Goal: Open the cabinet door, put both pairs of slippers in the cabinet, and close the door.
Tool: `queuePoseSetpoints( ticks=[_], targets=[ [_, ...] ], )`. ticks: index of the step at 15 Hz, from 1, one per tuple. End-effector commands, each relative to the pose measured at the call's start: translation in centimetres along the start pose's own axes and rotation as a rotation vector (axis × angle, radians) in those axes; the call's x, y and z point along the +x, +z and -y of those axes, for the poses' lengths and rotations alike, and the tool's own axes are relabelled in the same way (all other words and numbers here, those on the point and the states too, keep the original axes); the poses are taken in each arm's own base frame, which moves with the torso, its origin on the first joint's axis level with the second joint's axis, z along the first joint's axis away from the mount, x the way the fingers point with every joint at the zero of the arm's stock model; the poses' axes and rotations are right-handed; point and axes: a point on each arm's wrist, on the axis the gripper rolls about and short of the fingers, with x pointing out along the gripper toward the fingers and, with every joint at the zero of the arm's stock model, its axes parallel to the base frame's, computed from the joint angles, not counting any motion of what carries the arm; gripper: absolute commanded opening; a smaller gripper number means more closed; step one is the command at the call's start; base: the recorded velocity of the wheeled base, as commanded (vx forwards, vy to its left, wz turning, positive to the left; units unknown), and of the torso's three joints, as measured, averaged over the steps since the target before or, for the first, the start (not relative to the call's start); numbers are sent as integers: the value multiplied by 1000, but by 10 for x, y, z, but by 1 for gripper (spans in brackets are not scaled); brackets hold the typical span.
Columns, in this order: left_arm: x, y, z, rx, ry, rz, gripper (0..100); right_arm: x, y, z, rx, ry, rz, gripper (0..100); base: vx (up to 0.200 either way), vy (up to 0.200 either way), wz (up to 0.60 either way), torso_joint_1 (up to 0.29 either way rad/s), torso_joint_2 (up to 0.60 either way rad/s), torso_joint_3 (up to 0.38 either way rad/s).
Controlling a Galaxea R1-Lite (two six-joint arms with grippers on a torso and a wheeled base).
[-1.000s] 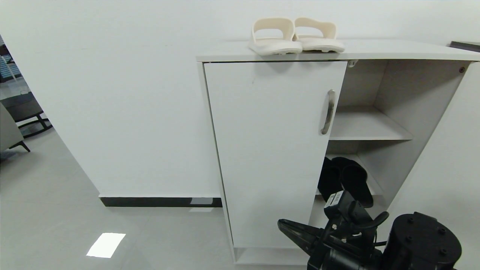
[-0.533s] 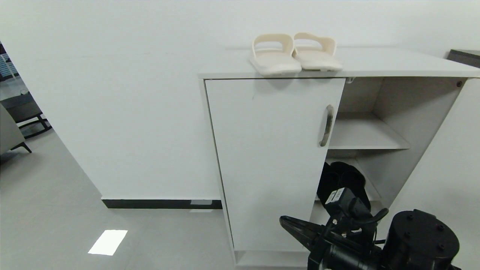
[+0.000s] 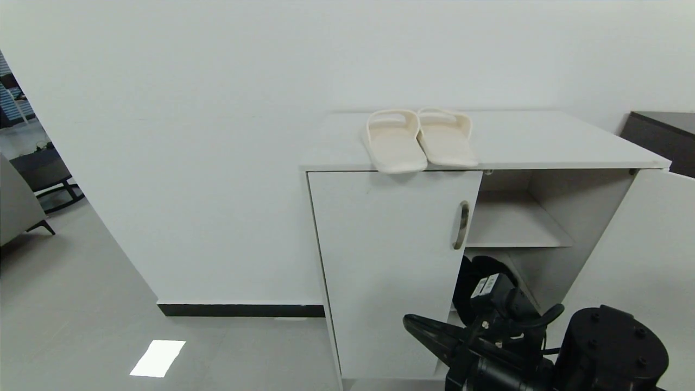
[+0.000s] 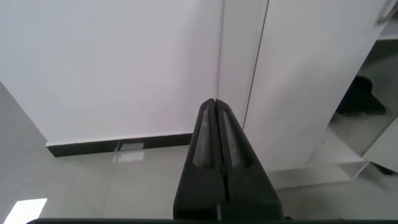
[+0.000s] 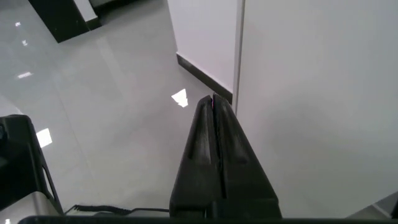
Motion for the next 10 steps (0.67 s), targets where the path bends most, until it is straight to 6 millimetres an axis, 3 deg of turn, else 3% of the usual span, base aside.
queuePoseSetpoints(
  ticks=[1, 10],
  targets=[
    [0, 0, 0, 0, -1, -1, 0, 0, 0, 0, 2, -1, -1, 0, 0, 0, 0, 188, -476, -281],
    [0, 0, 0, 0, -1, -1, 0, 0, 0, 1, 0, -3, -1, 0, 0, 0, 0, 219, -504, -282]
  ],
)
